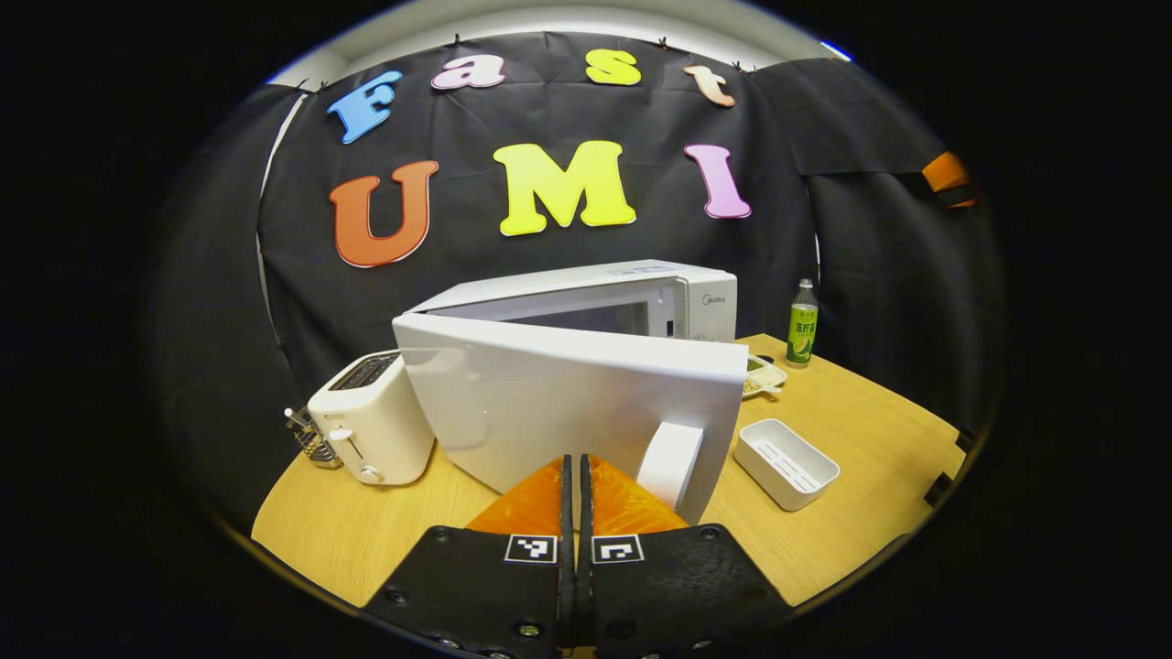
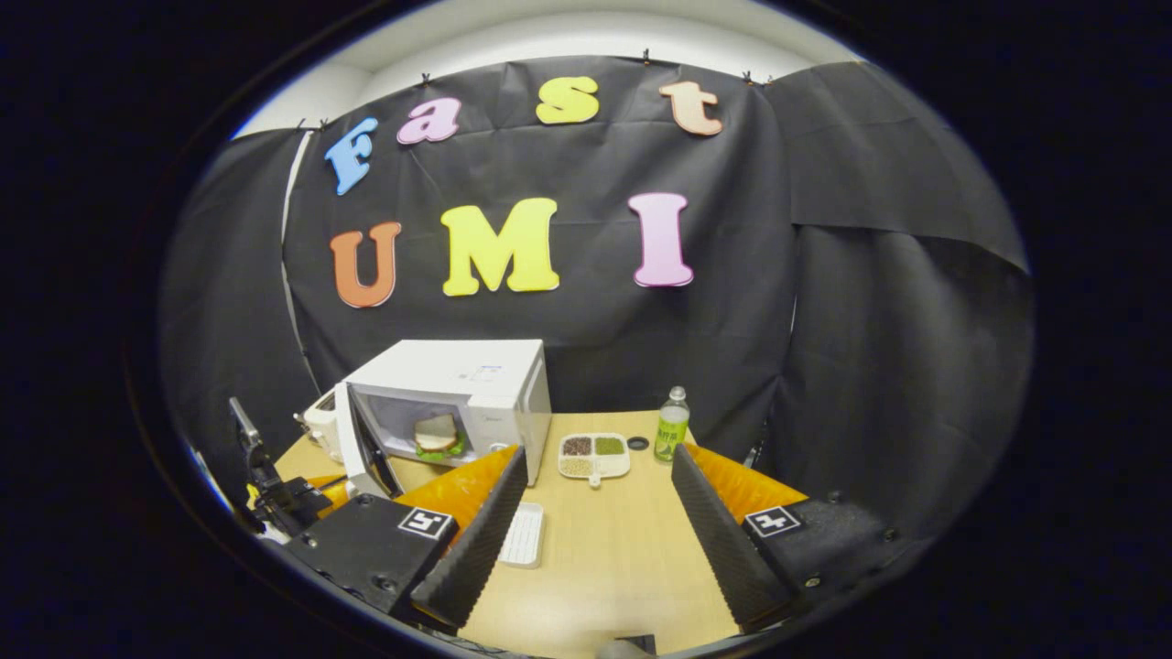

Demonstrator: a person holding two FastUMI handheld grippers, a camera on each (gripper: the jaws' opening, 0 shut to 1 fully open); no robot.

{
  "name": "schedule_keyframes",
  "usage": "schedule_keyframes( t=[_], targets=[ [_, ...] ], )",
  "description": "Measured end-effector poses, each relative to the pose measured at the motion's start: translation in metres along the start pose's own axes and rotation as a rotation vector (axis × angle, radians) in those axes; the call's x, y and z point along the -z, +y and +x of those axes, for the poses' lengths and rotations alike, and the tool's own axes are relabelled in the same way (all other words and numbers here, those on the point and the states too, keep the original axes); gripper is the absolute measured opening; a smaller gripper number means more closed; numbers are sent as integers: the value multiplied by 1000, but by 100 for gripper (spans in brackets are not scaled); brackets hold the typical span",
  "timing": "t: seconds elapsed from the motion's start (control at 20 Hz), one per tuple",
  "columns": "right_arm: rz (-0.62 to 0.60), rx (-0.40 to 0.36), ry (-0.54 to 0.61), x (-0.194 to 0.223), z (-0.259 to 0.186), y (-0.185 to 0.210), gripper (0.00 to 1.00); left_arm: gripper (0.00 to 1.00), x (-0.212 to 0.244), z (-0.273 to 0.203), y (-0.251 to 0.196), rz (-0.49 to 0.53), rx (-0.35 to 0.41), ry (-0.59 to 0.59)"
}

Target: Open the microwave oven with the left hand, put the food in, and close the microwave oven.

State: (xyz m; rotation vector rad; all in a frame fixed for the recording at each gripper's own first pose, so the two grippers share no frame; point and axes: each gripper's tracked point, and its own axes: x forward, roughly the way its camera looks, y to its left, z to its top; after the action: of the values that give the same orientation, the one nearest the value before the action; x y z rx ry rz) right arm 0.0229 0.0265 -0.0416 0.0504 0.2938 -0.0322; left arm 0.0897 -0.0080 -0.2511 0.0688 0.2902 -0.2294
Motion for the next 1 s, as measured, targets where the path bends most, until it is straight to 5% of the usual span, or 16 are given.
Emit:
schedule_keyframes(
  t=[0.1,0.2,0.25,0.5,0.55,0.6,0.8,0.85,0.9,1.0],
  targets=[
    [1,-7,2,0,1,-4,92,0,-6,9,-7,2,6,-6],
    [-1,-5,-1,-1,3,-10,92,0,-12,19,-14,8,12,-9],
    [-1,-3,0,-2,3,-13,100,0,-15,24,-17,12,16,-12],
    [-2,14,-1,-1,7,-29,100,0,-30,51,-33,31,38,-26],
    [-1,19,0,-1,7,-32,92,0,-32,56,-37,35,45,-28],
    [0,25,1,0,8,-35,100,0,-34,62,-41,41,51,-29],
    [13,49,9,2,12,-48,100,0,-42,83,-53,53,68,-36],
    [18,54,11,2,13,-50,92,0,-44,88,-55,51,72,-39],
    [21,58,12,2,16,-55,100,0,-45,93,-57,49,75,-41],
    [23,65,19,5,20,-59,92,0,-48,103,-59,46,81,-42]
  ],
)
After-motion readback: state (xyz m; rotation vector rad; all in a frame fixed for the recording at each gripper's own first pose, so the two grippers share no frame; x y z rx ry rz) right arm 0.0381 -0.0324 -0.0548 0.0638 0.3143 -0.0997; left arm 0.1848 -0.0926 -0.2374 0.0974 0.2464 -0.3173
